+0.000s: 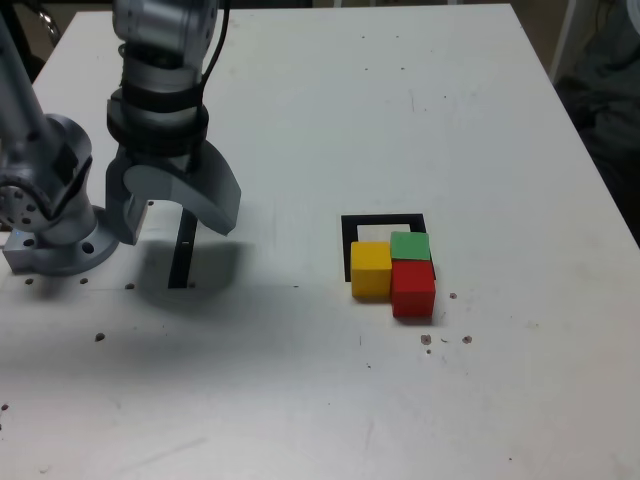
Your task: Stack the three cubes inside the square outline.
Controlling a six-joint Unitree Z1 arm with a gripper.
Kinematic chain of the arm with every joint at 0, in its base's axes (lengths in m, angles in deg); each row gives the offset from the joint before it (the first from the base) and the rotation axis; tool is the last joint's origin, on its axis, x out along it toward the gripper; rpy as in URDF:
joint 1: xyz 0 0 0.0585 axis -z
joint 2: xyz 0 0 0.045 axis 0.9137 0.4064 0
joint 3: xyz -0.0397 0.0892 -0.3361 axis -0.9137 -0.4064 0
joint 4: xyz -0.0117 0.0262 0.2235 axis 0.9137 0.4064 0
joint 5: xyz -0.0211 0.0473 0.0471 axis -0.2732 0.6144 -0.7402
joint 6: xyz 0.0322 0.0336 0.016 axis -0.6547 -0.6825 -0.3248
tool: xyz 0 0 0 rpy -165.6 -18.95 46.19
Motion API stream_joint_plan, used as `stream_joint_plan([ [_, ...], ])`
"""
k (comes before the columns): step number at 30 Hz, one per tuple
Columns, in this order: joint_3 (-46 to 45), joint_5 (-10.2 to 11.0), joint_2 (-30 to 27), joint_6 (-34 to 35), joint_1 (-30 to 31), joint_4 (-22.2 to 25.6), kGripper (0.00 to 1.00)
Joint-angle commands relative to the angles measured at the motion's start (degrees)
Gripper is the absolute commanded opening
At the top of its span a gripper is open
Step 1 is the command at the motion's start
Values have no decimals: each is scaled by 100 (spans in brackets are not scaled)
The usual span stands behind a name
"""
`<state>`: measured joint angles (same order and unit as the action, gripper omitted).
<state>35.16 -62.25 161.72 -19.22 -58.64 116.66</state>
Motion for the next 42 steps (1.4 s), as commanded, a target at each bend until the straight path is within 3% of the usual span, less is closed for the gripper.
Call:
stream_joint_plan([
  [1, -1, 7, -31, 13, -9, -5, 99],
  [16, 262, 25, 130, 30, -9, 13, 99],
  [32, 1778, 213, 780, 27, -158, 714, 99],
  [42, 2867, 237, 1583, -40, -386, 1098, 99],
])
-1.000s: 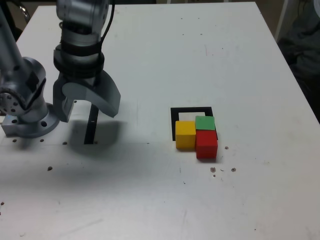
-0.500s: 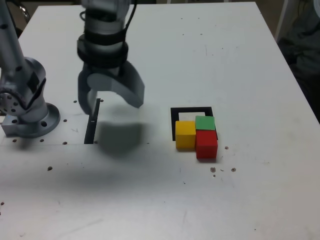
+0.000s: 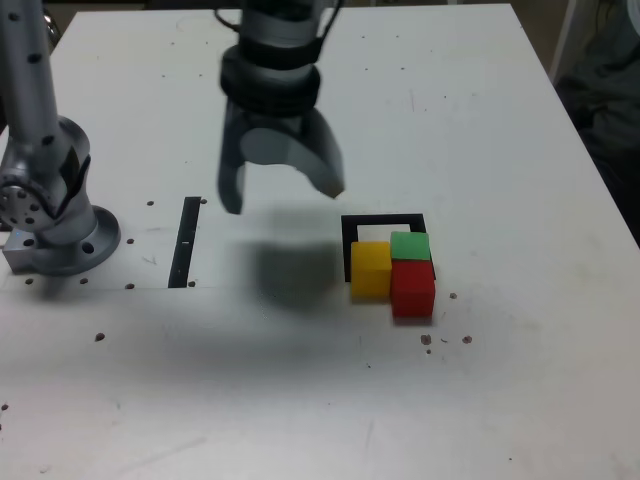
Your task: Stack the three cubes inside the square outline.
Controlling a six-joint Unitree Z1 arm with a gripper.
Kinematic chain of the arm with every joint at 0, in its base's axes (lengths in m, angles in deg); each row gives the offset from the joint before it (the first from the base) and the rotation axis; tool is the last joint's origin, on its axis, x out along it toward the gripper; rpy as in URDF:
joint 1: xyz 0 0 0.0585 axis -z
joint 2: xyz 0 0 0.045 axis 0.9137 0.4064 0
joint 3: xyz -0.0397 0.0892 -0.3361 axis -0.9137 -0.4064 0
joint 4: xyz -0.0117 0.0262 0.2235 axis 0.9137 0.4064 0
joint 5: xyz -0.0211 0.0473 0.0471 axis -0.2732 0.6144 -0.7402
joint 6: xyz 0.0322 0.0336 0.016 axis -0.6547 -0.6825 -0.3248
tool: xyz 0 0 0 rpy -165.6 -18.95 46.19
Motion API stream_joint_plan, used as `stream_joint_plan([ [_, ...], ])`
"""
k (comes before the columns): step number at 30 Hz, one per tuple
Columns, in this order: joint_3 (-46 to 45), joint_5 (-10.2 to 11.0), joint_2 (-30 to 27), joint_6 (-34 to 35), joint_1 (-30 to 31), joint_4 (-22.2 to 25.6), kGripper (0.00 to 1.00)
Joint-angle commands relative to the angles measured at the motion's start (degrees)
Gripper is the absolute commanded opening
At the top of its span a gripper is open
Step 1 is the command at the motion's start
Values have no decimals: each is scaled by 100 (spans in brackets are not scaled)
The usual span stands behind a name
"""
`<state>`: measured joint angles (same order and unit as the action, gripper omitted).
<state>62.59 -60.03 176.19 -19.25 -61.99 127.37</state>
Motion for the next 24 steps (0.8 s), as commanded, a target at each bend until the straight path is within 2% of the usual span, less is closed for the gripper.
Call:
stream_joint_plan([
  [1, 224, 18, 227, -64, -94, 37, 99],
  [16, 1345, 28, 1426, -520, -704, 136, 99],
  [24, 1512, -132, 1771, -537, -719, 85, 99],
])
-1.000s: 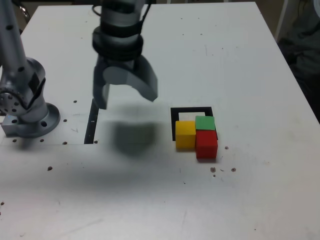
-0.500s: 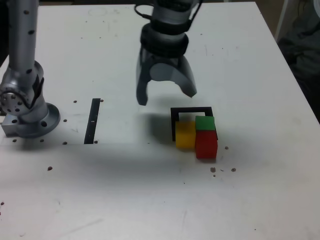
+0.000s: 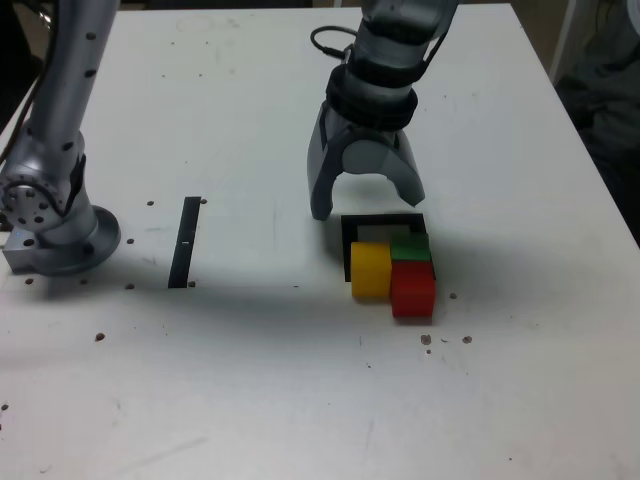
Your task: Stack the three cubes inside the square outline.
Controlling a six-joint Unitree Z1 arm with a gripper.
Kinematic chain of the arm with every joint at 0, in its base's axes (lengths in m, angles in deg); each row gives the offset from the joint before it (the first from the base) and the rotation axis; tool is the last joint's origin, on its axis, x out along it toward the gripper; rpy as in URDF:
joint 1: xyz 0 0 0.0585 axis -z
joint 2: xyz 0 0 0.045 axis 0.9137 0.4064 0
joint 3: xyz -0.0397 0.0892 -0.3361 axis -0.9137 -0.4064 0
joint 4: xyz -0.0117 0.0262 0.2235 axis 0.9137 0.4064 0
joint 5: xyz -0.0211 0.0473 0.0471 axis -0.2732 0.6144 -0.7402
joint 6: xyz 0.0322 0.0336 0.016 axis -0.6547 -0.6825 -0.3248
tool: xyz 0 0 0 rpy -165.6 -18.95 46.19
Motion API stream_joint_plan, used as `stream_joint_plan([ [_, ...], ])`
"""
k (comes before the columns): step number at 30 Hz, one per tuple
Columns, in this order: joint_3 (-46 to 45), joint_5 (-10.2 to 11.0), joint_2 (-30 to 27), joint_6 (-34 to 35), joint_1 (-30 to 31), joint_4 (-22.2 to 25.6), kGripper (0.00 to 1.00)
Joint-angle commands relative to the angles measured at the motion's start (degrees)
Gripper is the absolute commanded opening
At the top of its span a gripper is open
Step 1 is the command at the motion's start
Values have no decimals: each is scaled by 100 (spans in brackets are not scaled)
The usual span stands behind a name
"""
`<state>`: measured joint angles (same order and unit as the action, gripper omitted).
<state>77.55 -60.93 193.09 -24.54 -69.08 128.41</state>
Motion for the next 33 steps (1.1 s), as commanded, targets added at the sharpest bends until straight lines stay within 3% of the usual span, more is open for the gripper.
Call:
stream_joint_plan([
  [1, 12, -66, 111, -9, -8, -29, 99],
  [16, -82, -373, 226, 89, 379, -194, 100],
  [33, -86, -573, 205, 280, 866, -239, 100],
])
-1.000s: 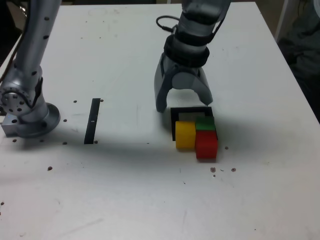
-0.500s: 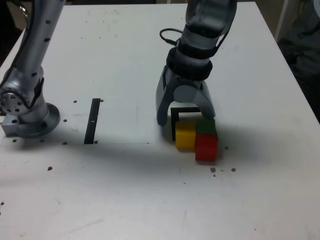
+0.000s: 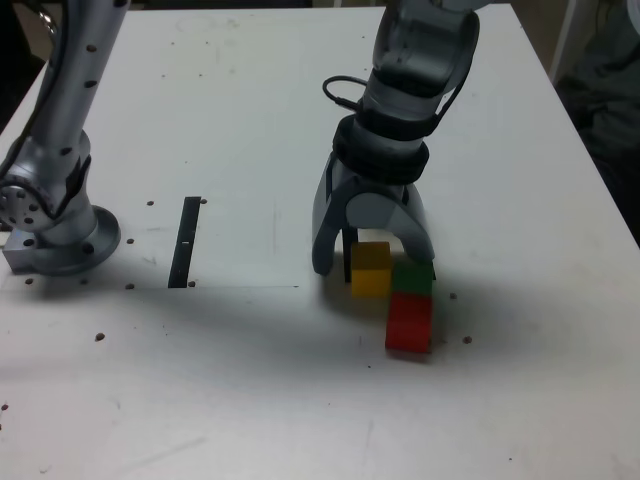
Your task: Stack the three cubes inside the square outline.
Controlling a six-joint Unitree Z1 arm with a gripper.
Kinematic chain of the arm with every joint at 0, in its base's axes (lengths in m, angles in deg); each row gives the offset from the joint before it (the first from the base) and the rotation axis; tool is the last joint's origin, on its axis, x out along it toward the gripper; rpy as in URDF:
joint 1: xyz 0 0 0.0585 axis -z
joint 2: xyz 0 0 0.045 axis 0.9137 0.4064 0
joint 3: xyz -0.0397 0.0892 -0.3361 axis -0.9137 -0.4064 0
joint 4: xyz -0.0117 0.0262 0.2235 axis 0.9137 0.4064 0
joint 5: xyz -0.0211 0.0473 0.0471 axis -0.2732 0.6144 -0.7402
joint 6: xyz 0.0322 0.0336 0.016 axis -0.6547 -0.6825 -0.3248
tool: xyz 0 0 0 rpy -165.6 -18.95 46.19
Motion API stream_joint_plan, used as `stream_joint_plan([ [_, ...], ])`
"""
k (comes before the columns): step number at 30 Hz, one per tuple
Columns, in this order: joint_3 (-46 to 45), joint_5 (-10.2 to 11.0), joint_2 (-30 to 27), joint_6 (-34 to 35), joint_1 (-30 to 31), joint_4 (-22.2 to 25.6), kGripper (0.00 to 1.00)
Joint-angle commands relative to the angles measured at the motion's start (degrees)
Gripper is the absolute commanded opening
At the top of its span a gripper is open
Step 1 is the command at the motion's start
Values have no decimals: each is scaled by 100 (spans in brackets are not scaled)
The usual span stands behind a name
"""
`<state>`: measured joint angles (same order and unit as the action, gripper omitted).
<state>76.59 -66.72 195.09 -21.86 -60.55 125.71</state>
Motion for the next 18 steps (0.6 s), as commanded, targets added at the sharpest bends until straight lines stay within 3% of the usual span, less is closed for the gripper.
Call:
stream_joint_plan([
  [1, 25, 24, -2, 13, 9, 51, 100],
  [9, 221, 315, -46, -121, -310, 296, 99],
  [18, 727, 464, 144, -419, -635, 500, 99],
])
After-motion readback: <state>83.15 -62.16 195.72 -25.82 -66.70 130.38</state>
